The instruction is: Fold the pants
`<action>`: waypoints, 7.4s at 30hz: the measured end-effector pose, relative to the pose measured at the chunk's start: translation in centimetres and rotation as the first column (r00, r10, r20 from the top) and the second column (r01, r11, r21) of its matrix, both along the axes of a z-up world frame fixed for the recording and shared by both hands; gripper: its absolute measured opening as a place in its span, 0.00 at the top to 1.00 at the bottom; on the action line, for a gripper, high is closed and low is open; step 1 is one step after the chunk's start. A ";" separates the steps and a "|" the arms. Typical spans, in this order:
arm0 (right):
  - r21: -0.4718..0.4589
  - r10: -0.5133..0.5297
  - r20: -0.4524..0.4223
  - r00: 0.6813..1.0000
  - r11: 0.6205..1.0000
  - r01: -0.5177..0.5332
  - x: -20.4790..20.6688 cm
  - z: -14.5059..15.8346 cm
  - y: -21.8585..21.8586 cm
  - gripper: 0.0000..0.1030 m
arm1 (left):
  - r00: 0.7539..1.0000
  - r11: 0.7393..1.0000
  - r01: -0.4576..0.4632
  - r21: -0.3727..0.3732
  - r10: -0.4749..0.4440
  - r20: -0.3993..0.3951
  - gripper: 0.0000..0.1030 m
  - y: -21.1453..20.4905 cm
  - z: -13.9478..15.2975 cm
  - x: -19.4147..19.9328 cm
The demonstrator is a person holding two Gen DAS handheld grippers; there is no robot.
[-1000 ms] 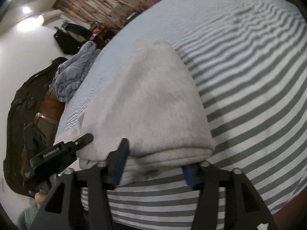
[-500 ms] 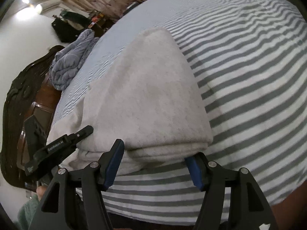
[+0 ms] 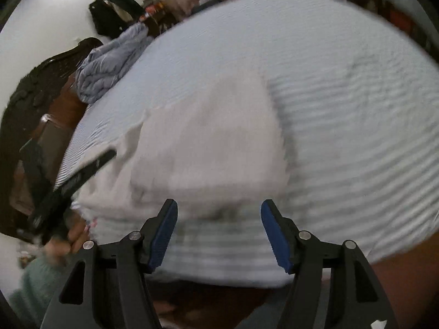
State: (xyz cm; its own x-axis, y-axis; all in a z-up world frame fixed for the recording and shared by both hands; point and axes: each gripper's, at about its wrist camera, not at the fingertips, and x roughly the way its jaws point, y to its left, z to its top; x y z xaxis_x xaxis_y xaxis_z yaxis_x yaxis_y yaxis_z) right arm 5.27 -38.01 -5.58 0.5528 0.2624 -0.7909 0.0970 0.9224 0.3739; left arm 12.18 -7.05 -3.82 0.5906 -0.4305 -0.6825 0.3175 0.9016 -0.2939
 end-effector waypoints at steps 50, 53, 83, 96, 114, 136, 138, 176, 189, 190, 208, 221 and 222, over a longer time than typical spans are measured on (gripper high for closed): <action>-0.193 0.036 -0.144 0.989 0.979 -0.064 5.5 -6.9 3.1 0.89 | 0.993 0.997 0.029 0.076 -0.020 -0.117 0.76 -2.0 -6.5 0.8; -0.194 0.030 -0.127 0.991 0.980 -0.054 5.5 -7.0 3.3 0.89 | 0.994 0.996 0.027 0.088 -0.017 -0.112 0.76 -2.3 -6.5 0.7; -0.254 0.012 -0.026 1.000 0.967 -0.019 3.3 -3.3 8.3 0.38 | 0.867 0.837 -0.476 -0.268 0.396 -0.304 0.44 23.5 -4.1 -4.7; -0.190 0.004 -0.036 0.999 0.982 -0.011 3.8 -3.7 10.5 0.36 | 0.786 0.676 -0.597 -0.432 0.382 -0.487 0.44 29.0 -10.4 -3.2; -0.262 -0.009 -0.055 0.998 0.965 -0.006 6.9 -4.8 11.1 0.35 | 0.751 0.617 -0.657 -0.433 0.488 -0.446 0.61 27.7 -10.6 -1.3; -0.285 0.013 -0.064 0.998 0.958 -0.030 7.9 -6.2 12.2 0.20 | 0.788 0.630 -0.608 -0.483 0.405 -0.463 0.61 28.9 -11.7 -2.6; -0.287 0.016 -0.064 0.998 0.957 -0.034 7.9 -6.3 12.2 0.19 | 0.789 0.626 -0.608 -0.488 0.405 -0.462 0.60 28.9 -11.9 -2.6; 0.034 -0.190 0.005 0.982 0.981 0.190 2.7 -3.0 -3.6 0.15 | 0.986 0.974 -0.150 -0.168 0.160 0.042 0.83 -1.0 9.0 0.1; 0.114 -0.309 -0.051 0.950 0.943 0.313 -1.6 -6.2 -12.2 0.15 | 0.995 0.977 0.095 0.193 -0.096 -0.004 0.81 -21.2 -1.7 -2.2; 0.119 -0.310 -0.056 0.949 0.942 0.315 -1.6 -6.4 -12.2 0.15 | 0.994 0.971 0.101 0.216 -0.106 0.013 0.80 -21.5 -1.9 -2.7; 0.189 -0.219 -0.006 0.976 0.958 0.216 -0.8 -5.6 -9.1 0.15 | 0.985 0.983 0.170 0.069 -0.169 -0.012 0.30 -15.9 -0.3 -7.5; 0.278 -0.055 0.028 0.998 0.959 0.045 3.1 -6.1 -2.3 0.13 | 0.991 0.994 -0.103 0.046 0.107 -0.079 0.30 -4.9 -1.4 -5.4; 0.268 -0.057 0.034 0.998 0.962 0.046 3.5 -6.1 -2.0 0.13 | 0.990 0.992 -0.110 0.054 0.114 -0.082 0.30 -4.4 -1.7 -5.3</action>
State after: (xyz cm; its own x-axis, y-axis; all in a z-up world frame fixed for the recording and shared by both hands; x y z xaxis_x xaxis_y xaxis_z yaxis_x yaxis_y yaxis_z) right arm 8.79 -39.99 -11.63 0.6021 0.4313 -0.6719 0.1212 0.7824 0.6109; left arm 6.89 -11.48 -5.48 0.5725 -0.3296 -0.7507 0.1893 0.9441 -0.2700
